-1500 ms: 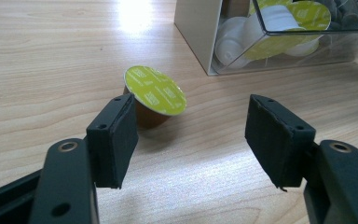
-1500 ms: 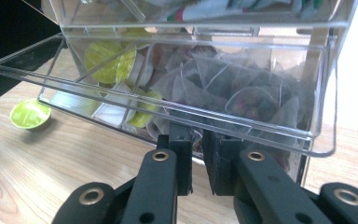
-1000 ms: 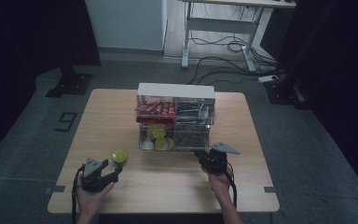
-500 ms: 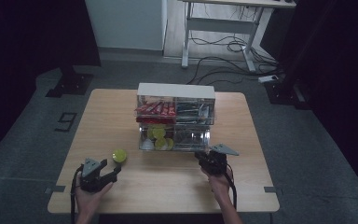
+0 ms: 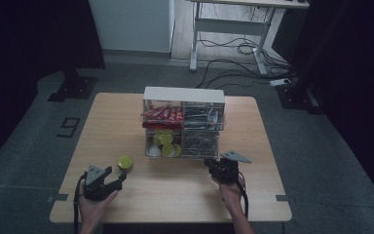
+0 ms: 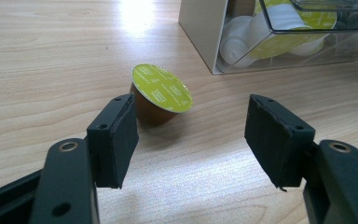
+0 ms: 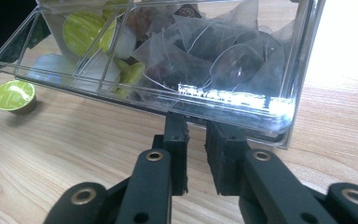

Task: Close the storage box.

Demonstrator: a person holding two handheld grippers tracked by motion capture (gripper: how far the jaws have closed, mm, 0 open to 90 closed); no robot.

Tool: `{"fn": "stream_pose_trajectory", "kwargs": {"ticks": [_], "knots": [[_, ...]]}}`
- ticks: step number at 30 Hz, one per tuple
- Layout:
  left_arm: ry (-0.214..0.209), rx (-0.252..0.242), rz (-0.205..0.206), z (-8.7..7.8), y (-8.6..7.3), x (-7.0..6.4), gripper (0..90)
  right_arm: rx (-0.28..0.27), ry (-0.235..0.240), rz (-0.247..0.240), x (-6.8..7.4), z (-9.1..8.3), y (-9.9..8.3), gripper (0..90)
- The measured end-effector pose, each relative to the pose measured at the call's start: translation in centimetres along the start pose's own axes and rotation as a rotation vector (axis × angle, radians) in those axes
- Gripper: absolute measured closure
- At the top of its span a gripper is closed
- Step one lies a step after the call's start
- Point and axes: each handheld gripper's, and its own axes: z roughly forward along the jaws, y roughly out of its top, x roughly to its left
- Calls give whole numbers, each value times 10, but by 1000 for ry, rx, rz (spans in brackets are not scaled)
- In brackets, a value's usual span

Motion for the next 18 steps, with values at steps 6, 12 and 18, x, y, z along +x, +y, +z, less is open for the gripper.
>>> {"fn": "stream_pose_trajectory", "kwargs": {"ticks": [6, 12, 18], "knots": [[2, 0, 1, 0, 0, 0, 353, 7, 1, -4, 0, -1, 0, 739], [4, 0, -1, 0, 0, 0, 353, 15, 7, 4, -2, -2, -3, 736], [6, -3, -2, -2, 1, 1, 354, 20, 11, 5, -1, -1, -4, 718]]}}
